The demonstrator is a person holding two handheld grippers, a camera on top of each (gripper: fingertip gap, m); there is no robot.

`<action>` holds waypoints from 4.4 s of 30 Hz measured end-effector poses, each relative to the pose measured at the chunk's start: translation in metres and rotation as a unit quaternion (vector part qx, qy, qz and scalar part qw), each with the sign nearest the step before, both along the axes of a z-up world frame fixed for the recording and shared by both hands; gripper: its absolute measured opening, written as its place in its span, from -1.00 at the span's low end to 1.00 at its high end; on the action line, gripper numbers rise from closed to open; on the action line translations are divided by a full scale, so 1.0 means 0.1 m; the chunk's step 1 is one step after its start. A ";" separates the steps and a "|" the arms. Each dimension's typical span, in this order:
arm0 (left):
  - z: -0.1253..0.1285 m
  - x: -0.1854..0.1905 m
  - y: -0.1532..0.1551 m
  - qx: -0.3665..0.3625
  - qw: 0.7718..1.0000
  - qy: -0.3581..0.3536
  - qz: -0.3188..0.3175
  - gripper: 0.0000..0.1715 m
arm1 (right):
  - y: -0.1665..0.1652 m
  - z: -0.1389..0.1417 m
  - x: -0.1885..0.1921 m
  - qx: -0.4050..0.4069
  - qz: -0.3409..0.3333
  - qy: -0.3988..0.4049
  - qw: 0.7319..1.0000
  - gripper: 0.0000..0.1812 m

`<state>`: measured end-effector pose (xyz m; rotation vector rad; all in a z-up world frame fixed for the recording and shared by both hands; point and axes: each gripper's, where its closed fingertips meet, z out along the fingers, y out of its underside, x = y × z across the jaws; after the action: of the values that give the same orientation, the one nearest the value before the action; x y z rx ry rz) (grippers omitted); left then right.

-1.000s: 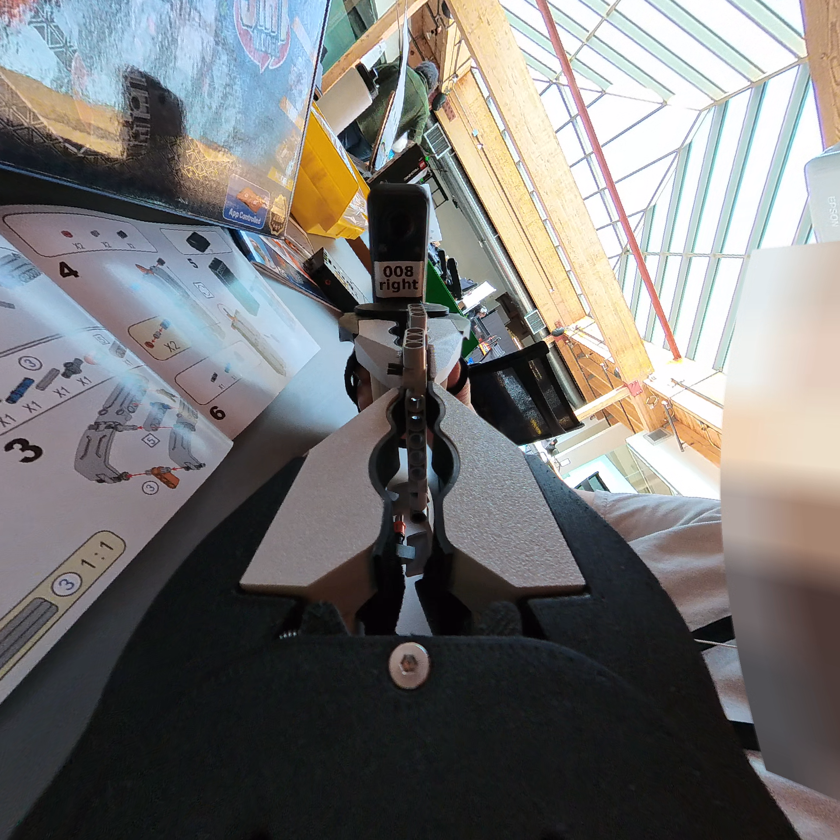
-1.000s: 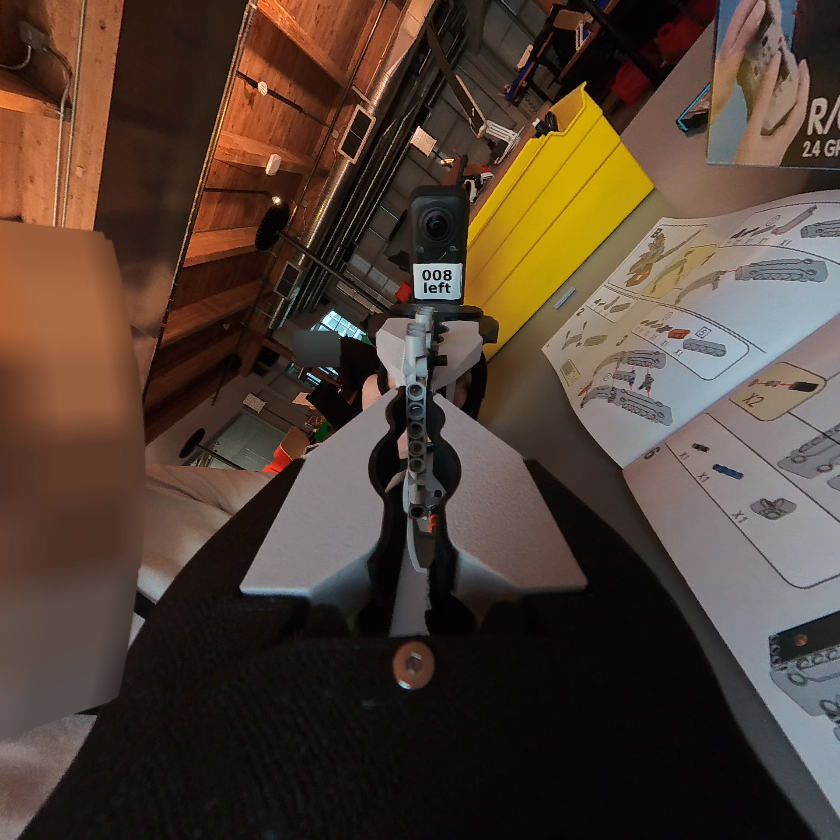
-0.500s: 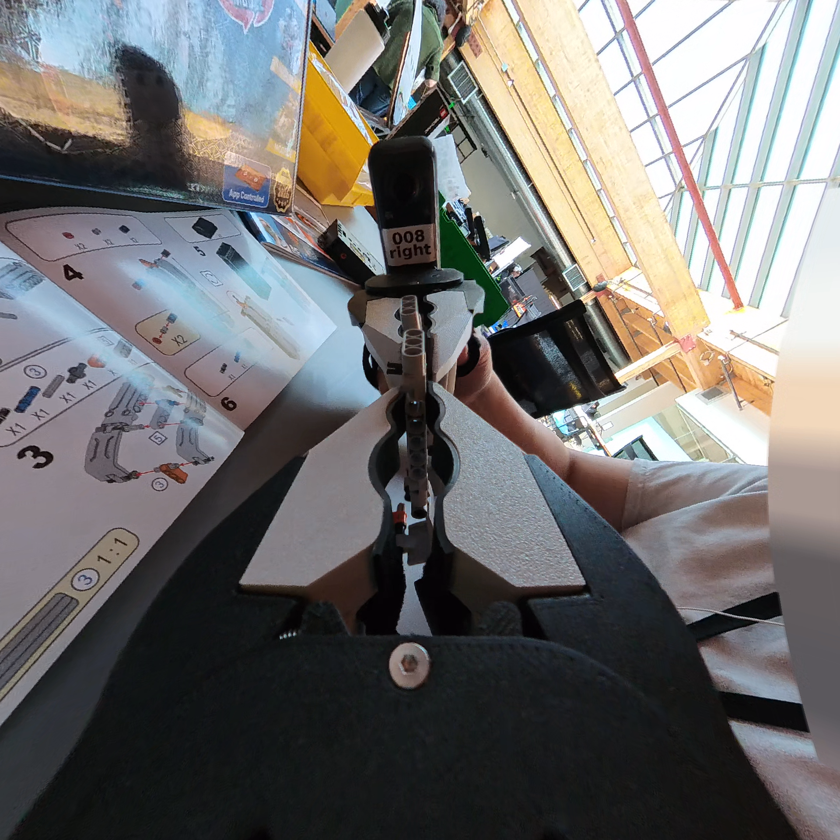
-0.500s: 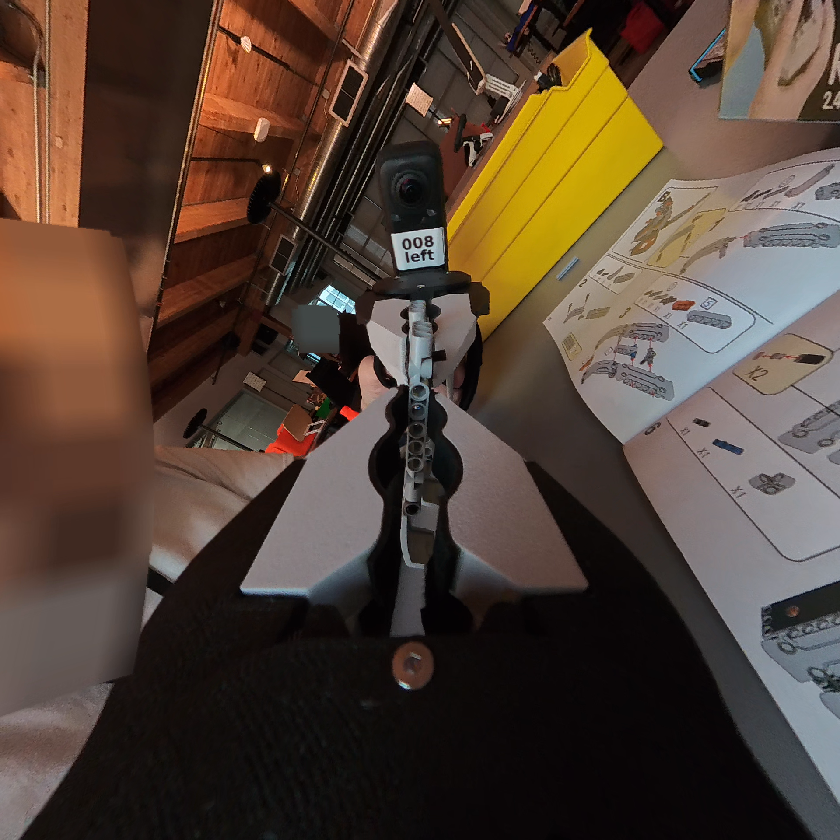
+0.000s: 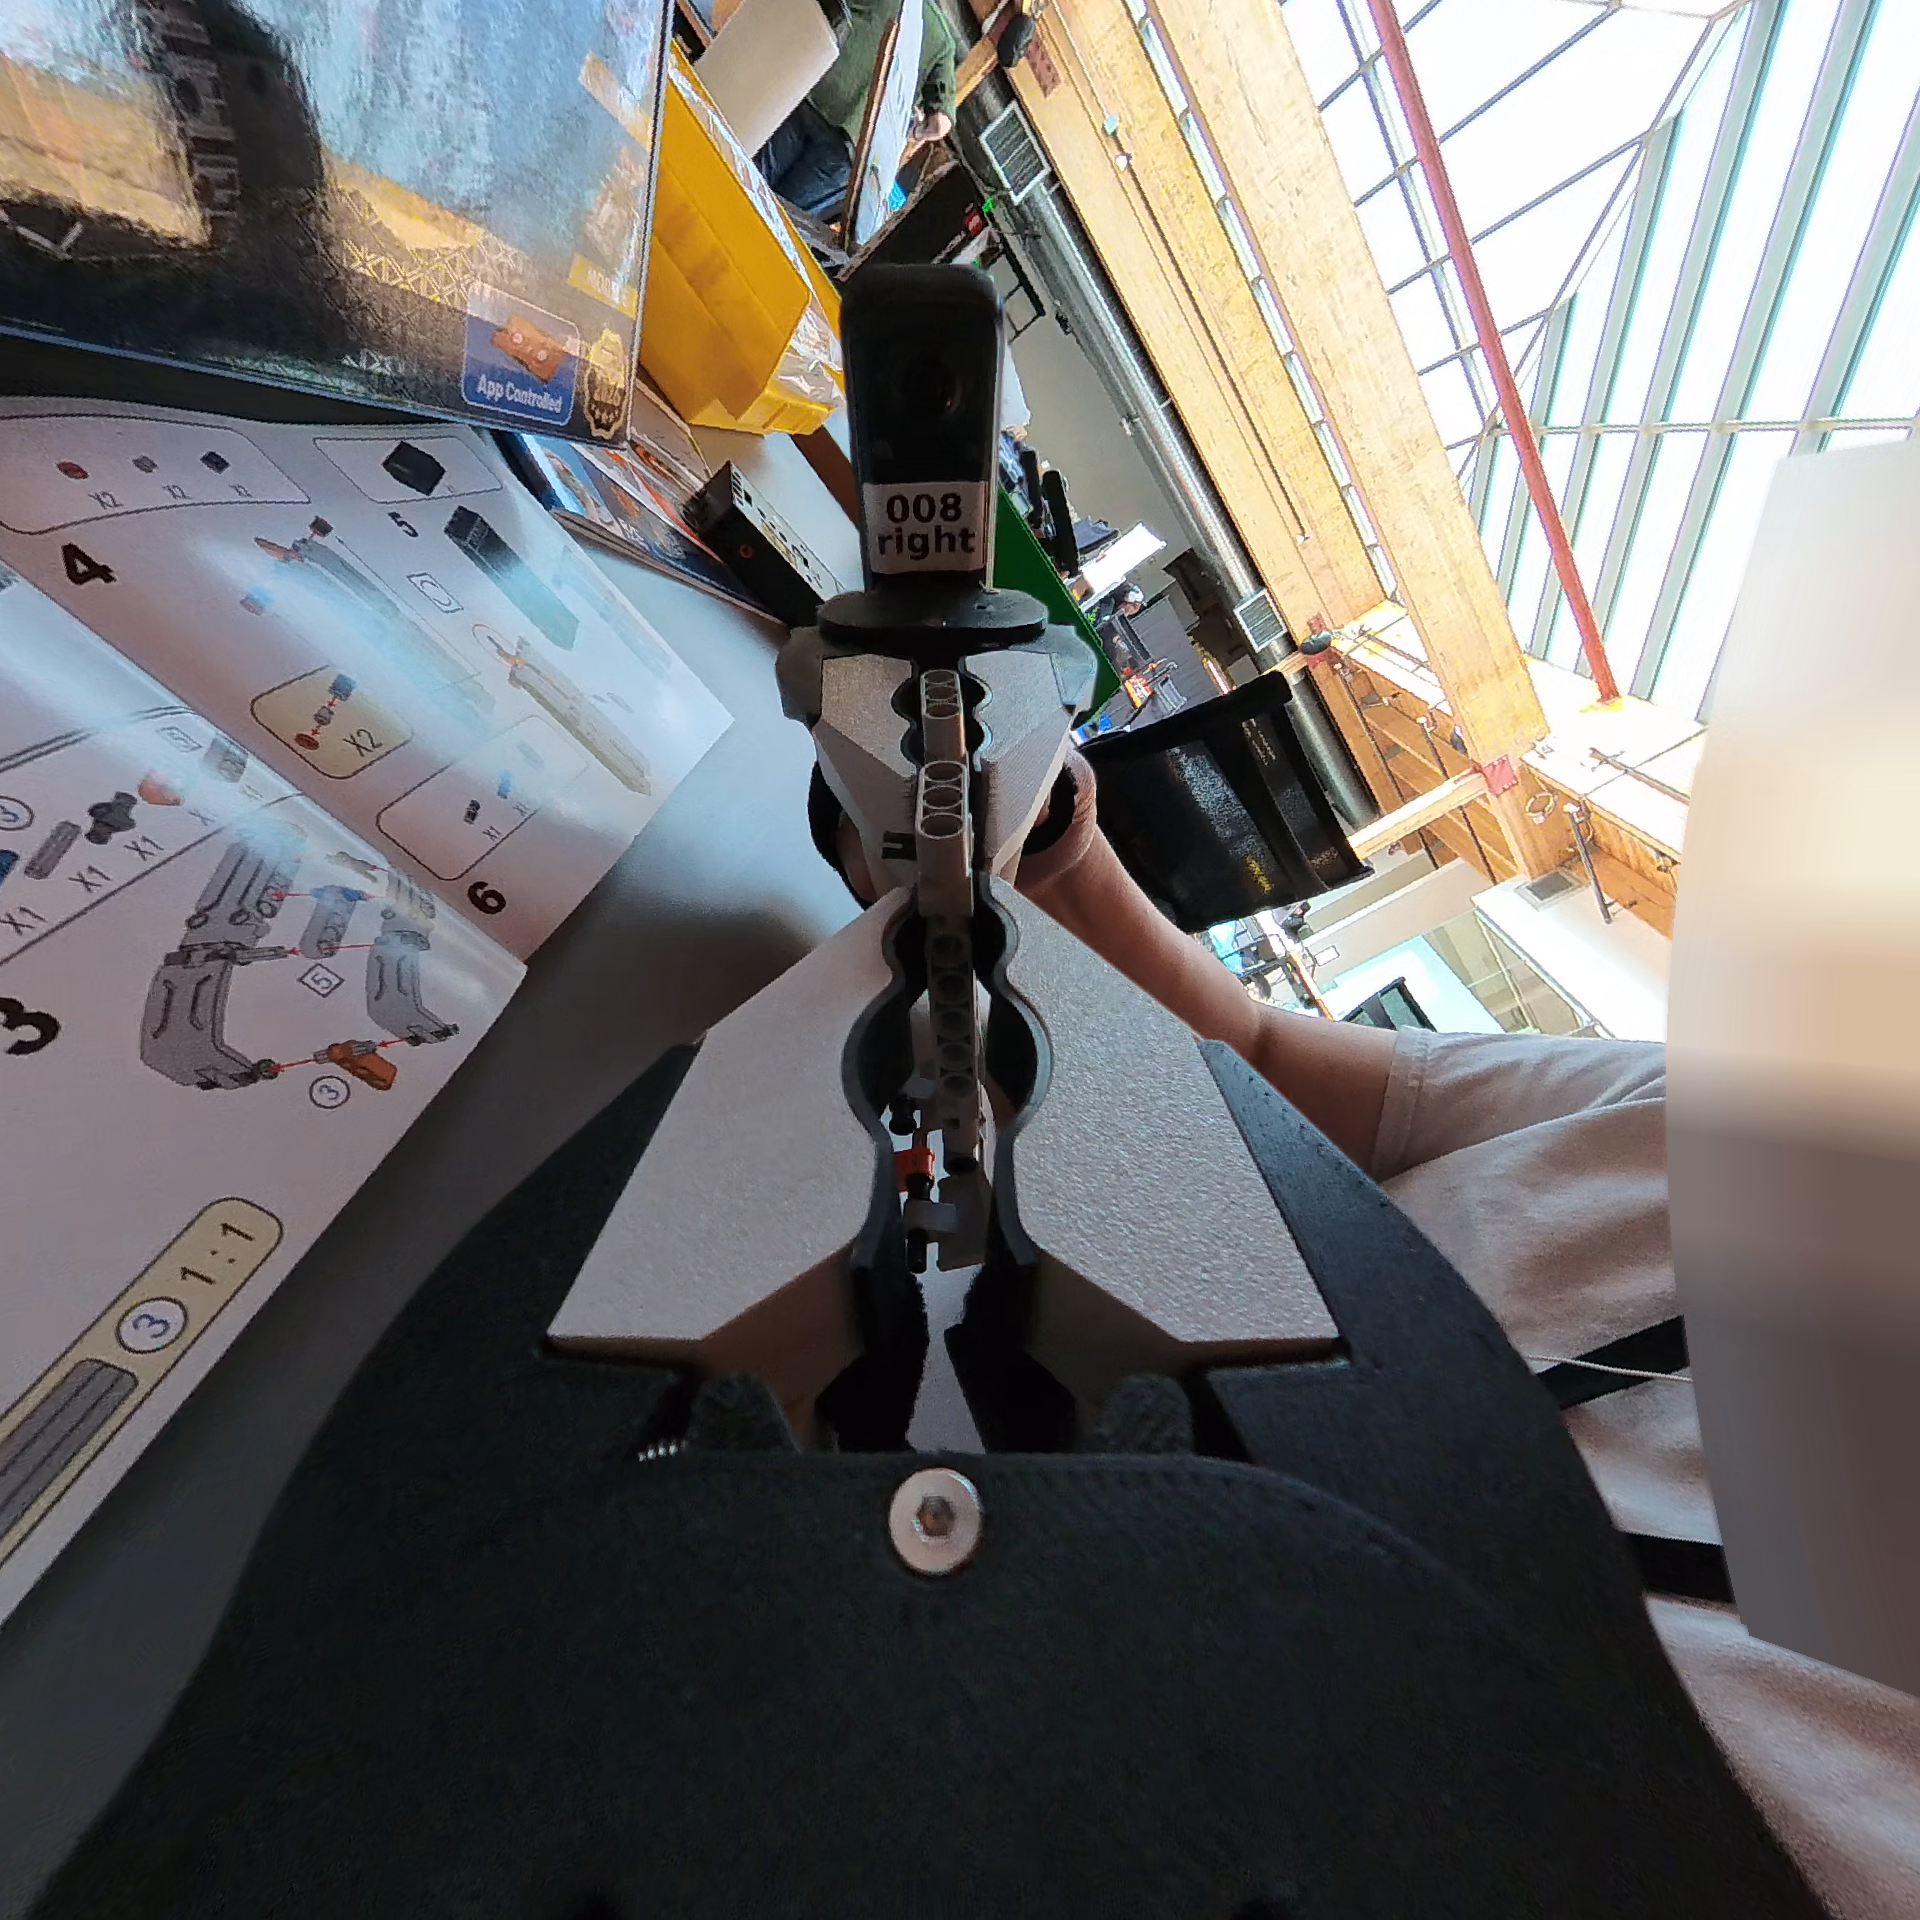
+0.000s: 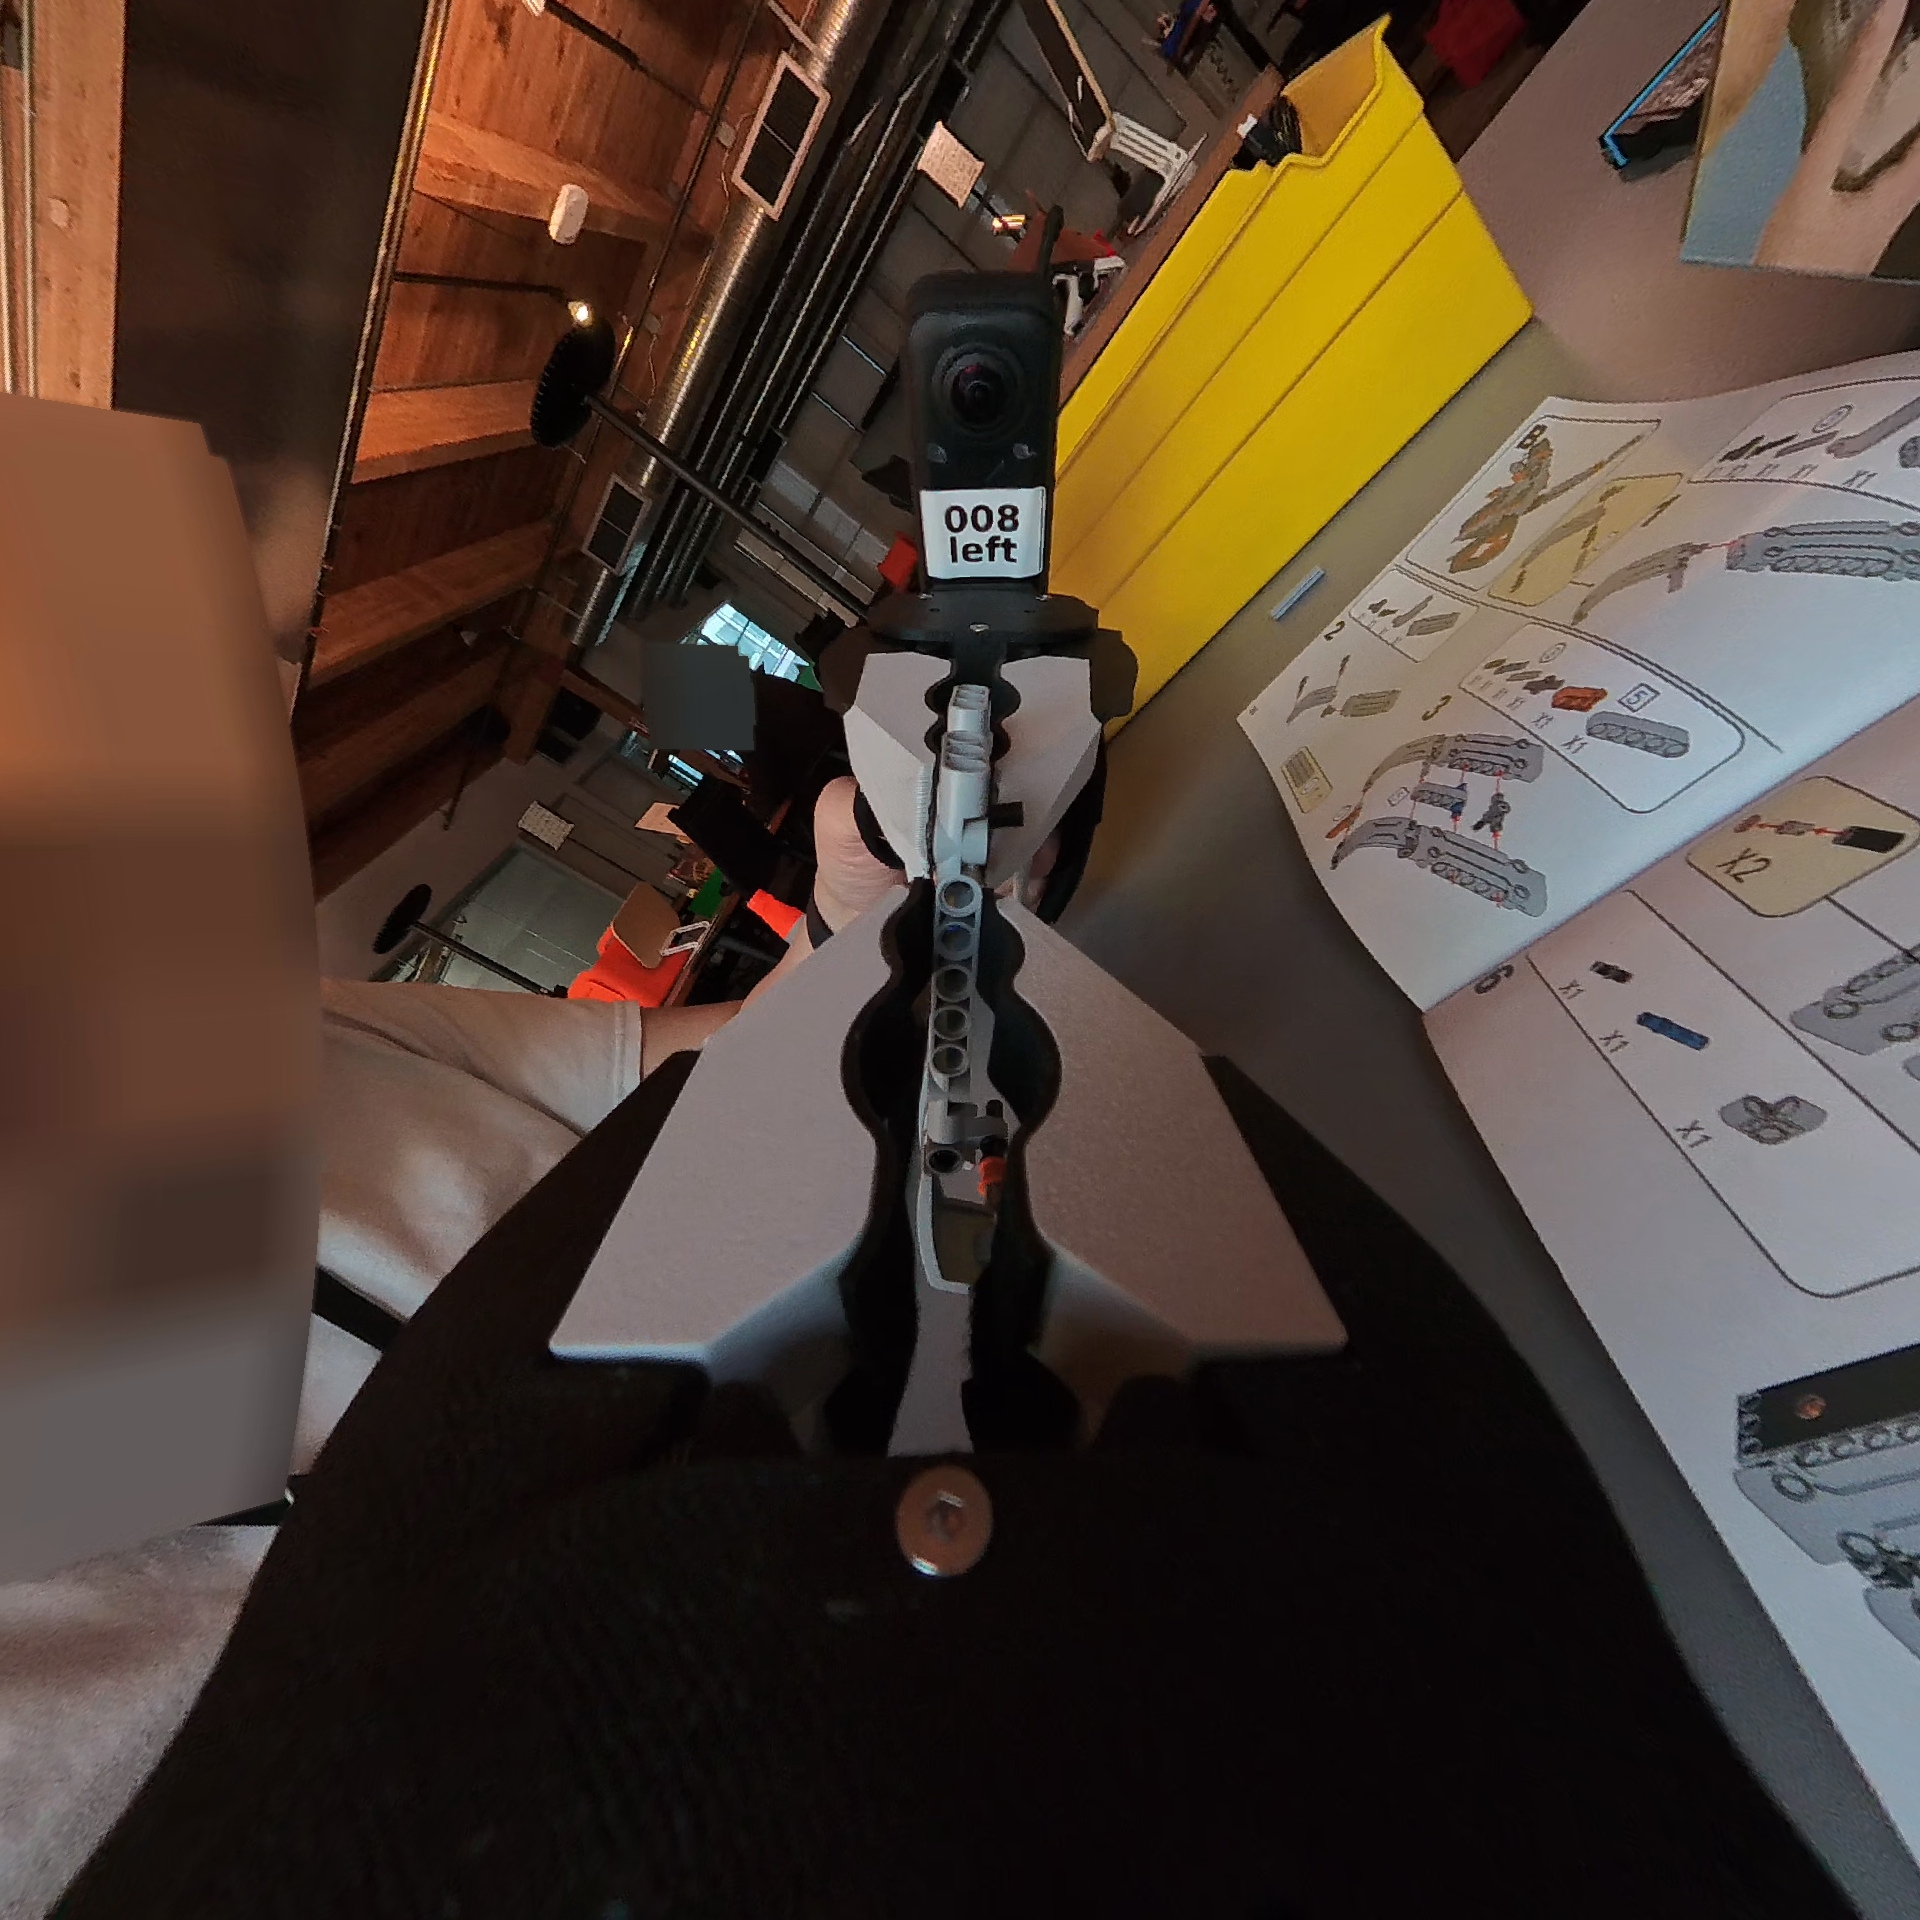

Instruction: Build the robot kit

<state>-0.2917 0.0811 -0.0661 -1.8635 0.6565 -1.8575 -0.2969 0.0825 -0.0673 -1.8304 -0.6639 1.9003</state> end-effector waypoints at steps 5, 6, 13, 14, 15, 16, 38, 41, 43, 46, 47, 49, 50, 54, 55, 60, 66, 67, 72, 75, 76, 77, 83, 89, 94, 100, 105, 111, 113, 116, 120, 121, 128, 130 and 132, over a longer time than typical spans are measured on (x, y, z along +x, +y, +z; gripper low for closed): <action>-0.02 0.01 -0.02 0.010 1.000 0.011 -0.004 -0.95 | -0.01 -0.02 0.01 0.003 0.004 -0.004 1.000 -0.95; -0.02 0.02 -0.03 0.010 1.000 0.012 -0.007 -0.95 | -0.02 -0.02 0.01 0.004 0.010 -0.006 1.000 -0.95; -0.12 0.03 -0.09 0.031 0.997 0.061 -0.027 -0.95 | -0.08 -0.11 0.02 0.028 0.032 -0.052 0.998 -0.95; -0.13 0.03 -0.08 0.028 0.997 0.061 -0.025 -0.95 | -0.06 -0.12 0.02 0.025 0.027 -0.052 0.998 -0.95; -0.13 0.03 -0.07 0.022 0.998 0.056 -0.025 -0.94 | -0.05 -0.12 0.02 0.020 0.024 -0.045 0.998 -0.95; -0.12 0.03 -0.08 0.016 0.998 0.050 -0.029 -0.95 | -0.06 -0.11 0.02 0.012 0.026 -0.038 0.999 -0.95; -0.10 0.08 -0.18 0.029 0.997 0.057 -0.054 -0.95 | -0.15 -0.08 0.06 0.012 0.054 -0.044 0.998 -0.96; -0.14 0.10 -0.21 0.035 0.995 0.070 -0.062 -0.94 | -0.17 -0.11 0.06 0.010 0.063 -0.054 0.996 -0.95; -0.13 0.11 -0.25 0.038 0.994 0.072 -0.071 -0.94 | -0.21 -0.10 0.07 0.012 0.076 -0.058 0.995 -0.95; -0.14 0.13 -0.31 0.039 0.992 0.076 -0.090 -0.94 | -0.30 -0.11 0.09 0.029 0.101 -0.071 0.992 -0.96; -0.15 0.14 -0.34 0.039 0.992 0.078 -0.096 -0.94 | -0.32 -0.13 0.10 0.034 0.107 -0.076 0.991 -0.96; -0.15 0.14 -0.36 0.039 0.991 0.081 -0.103 -0.94 | -0.35 -0.13 0.10 0.034 0.115 -0.080 0.990 -0.96; -0.16 0.14 -0.38 0.040 0.990 0.084 -0.107 -0.95 | -0.36 -0.14 0.10 0.031 0.120 -0.084 0.989 -0.96; -0.15 0.13 -0.42 0.045 0.988 0.093 -0.118 -0.95 | -0.41 -0.13 0.09 0.028 0.131 -0.097 0.986 -0.96; -0.15 0.14 -0.44 0.049 0.987 0.097 -0.121 -0.95 | -0.43 -0.14 0.09 0.026 0.136 -0.102 0.985 -0.96; -0.14 0.13 -0.47 0.072 0.984 0.111 -0.123 -0.95 | -0.46 -0.13 0.08 0.019 0.142 -0.108 0.984 -0.97; -0.14 0.12 -0.49 0.083 0.981 0.119 -0.127 -0.95 | -0.49 -0.14 0.06 0.031 0.146 -0.119 0.982 -0.97; -0.14 0.12 -0.49 0.082 0.981 0.119 -0.128 -0.95 | -0.49 -0.14 0.06 0.034 0.146 -0.121 0.981 -0.96; -0.15 0.12 -0.53 0.085 0.979 0.123 -0.139 -0.95 | -0.54 -0.15 0.05 0.044 0.158 -0.135 0.977 -0.97; -0.16 0.12 -0.53 0.082 0.979 0.124 -0.142 -0.95 | -0.56 -0.18 0.05 0.046 0.162 -0.141 0.976 -0.97; -0.17 0.12 -0.53 0.082 0.978 0.126 -0.142 -0.95 | -0.56 -0.19 0.04 0.049 0.161 -0.144 0.975 -0.97; -0.17 0.12 -0.53 0.083 0.978 0.127 -0.141 -0.95 | -0.56 -0.20 0.03 0.050 0.161 -0.147 0.975 -0.97; -0.08 0.07 -0.38 0.037 0.990 0.075 -0.112 -0.94 | -0.44 -0.12 -0.03 0.032 0.129 -0.098 0.986 -0.95; -0.02 0.06 -0.32 0.001 0.994 0.035 -0.103 -0.95 | -0.39 -0.06 -0.04 0.009 0.114 -0.060 0.992 -0.95; 0.00 0.06 -0.27 -0.024 0.995 0.015 -0.098 -0.95 | -0.35 -0.04 -0.04 0.002 0.100 -0.052 0.994 -0.95; -0.02 0.03 -0.13 -0.018 0.998 0.022 -0.050 -0.95 | -0.21 -0.07 -0.08 -0.031 0.055 -0.040 0.997 -0.95; 0.00 -0.01 -0.03 -0.005 1.000 0.022 -0.010 -0.94 | -0.10 -0.05 -0.12 -0.041 0.011 -0.017 0.999 -0.95; 0.03 -0.04 0.06 -0.013 1.000 0.002 0.023 -0.94 | -0.01 -0.02 -0.14 -0.035 -0.027 -0.005 0.999 -0.95; 0.04 -0.05 0.08 -0.009 0.999 -0.002 0.033 -0.94 | 0.01 0.00 -0.15 -0.034 -0.039 0.003 0.999 -0.96; 0.07 -0.07 0.10 -0.006 0.999 -0.010 0.044 -0.94 | 0.04 0.03 -0.16 -0.030 -0.058 0.015 0.998 -0.95; 0.09 -0.10 0.14 -0.003 0.998 -0.012 0.056 -0.94 | 0.08 0.05 -0.18 -0.033 -0.081 0.030 0.996 -0.95; 0.08 -0.10 0.14 -0.001 0.998 -0.009 0.059 -0.95 | 0.09 0.04 -0.19 -0.038 -0.085 0.033 0.995 -0.95; 0.12 -0.13 0.23 -0.013 0.995 -0.039 0.088 -0.95 | 0.19 0.08 -0.19 -0.053 -0.129 0.052 0.989 -0.95; 0.17 -0.13 0.23 -0.022 0.994 -0.062 0.090 -0.95 | 0.20 0.14 -0.19 -0.043 -0.137 0.050 0.988 -0.95; 0.25 -0.14 0.23 -0.018 0.992 -0.082 0.093 -0.95 | 0.20 0.22 -0.20 -0.038 -0.140 0.054 0.988 -0.95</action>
<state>-0.3061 0.1043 -0.0410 -1.7061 0.3826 -1.8847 -0.3170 0.1020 -0.0457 -1.7449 -0.2838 1.8414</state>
